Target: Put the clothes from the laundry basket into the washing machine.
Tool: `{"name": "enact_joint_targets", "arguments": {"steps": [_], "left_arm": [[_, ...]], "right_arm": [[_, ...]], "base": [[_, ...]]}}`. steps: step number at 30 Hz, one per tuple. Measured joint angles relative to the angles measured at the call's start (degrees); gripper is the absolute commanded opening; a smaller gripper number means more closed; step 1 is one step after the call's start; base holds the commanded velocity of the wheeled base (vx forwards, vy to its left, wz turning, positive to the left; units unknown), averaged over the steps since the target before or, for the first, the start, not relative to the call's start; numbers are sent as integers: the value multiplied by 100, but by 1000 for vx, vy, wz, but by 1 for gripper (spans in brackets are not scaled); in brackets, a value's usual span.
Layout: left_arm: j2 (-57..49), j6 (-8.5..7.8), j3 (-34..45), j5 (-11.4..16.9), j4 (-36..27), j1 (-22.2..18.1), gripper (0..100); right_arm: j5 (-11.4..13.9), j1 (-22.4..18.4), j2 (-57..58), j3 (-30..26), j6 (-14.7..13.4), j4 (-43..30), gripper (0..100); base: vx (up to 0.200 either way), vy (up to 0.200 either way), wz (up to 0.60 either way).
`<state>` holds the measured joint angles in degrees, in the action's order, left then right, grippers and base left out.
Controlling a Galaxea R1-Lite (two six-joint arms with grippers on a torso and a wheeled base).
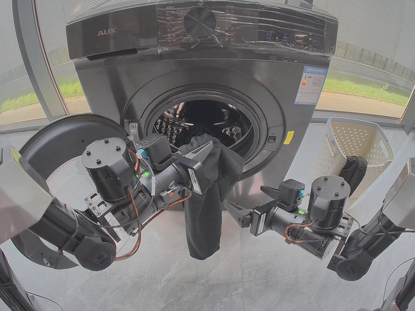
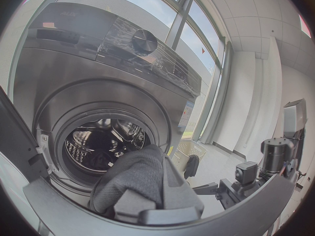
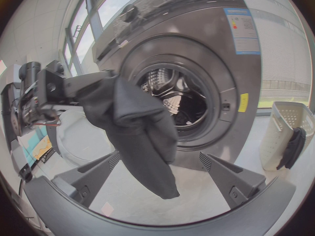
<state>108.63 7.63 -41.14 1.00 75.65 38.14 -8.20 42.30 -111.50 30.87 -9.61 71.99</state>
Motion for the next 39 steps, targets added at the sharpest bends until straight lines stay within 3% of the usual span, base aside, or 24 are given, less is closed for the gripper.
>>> {"name": "enact_joint_targets", "arguments": {"steps": [8, 29, 30, 39], "left_arm": [[145, -2, -190, -135, -52, 17, 0], [157, 11, -345, -299, -30, 0, 0], [157, 11, -345, -299, -28, 0, 0], [157, 24, -328, -310, -26, -13, 0]], "right_arm": [[336, 304, -411, 592, -10, 306, 100], [251, 246, -1915, 2327, 17, 542, 100], [229, 238, -1949, 2389, 17, 550, 0], [128, 188, -2100, 2581, 22, 772, 0]], "base": [[0, 0, 0], [0, 0, 0], [0, 0, 0], [0, 0, 0]]}}
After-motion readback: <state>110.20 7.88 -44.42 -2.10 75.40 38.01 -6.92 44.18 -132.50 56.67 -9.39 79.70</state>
